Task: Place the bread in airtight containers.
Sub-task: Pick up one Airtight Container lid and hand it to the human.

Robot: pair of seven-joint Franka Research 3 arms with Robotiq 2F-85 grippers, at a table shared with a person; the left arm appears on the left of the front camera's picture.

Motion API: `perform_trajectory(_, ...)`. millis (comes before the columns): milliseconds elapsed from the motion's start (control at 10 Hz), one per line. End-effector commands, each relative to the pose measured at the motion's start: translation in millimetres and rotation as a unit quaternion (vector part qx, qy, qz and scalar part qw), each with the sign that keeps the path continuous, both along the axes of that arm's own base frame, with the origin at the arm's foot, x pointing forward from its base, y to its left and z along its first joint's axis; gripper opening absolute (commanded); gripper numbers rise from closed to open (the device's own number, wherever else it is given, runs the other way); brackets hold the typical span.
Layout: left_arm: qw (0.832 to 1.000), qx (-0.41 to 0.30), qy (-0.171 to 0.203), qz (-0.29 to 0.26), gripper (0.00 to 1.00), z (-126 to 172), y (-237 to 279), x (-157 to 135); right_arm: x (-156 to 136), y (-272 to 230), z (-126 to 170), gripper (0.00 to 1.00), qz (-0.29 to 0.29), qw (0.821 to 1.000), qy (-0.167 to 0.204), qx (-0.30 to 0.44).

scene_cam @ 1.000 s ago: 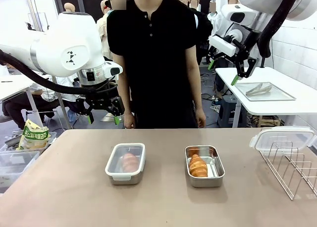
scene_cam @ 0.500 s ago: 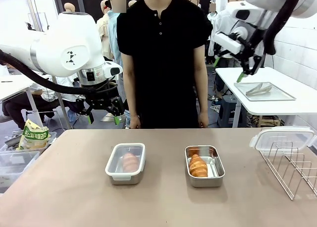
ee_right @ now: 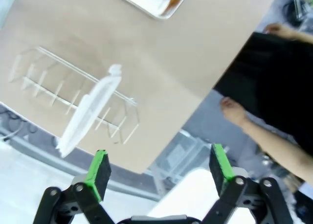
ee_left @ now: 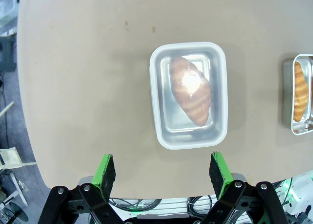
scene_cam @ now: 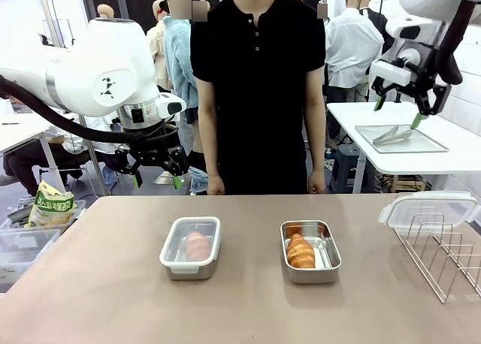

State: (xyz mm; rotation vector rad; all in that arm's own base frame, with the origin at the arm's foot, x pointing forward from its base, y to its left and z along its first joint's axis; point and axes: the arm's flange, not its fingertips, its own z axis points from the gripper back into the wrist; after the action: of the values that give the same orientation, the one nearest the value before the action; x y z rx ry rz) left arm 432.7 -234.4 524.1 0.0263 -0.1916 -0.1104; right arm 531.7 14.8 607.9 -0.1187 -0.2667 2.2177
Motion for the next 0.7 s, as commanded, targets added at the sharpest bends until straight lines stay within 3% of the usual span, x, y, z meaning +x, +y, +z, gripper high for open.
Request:
perform_trajectory(0,1.000,-0.001,-0.001,0.000,1.00,2,2,-1,9,-9,-14,1.00,-0.038,0.998,0.046,-0.001)
perform_trajectory(400,1.000,-0.001,-0.001,0.000,1.00,2,2,-1,-39,-46,-42,1.00,-0.189,0.978,0.083,0.032)
perform_trajectory(600,1.000,-0.001,-0.001,0.000,1.00,2,2,-1,-58,-59,-66,1.00,-0.235,0.965,0.106,0.052)
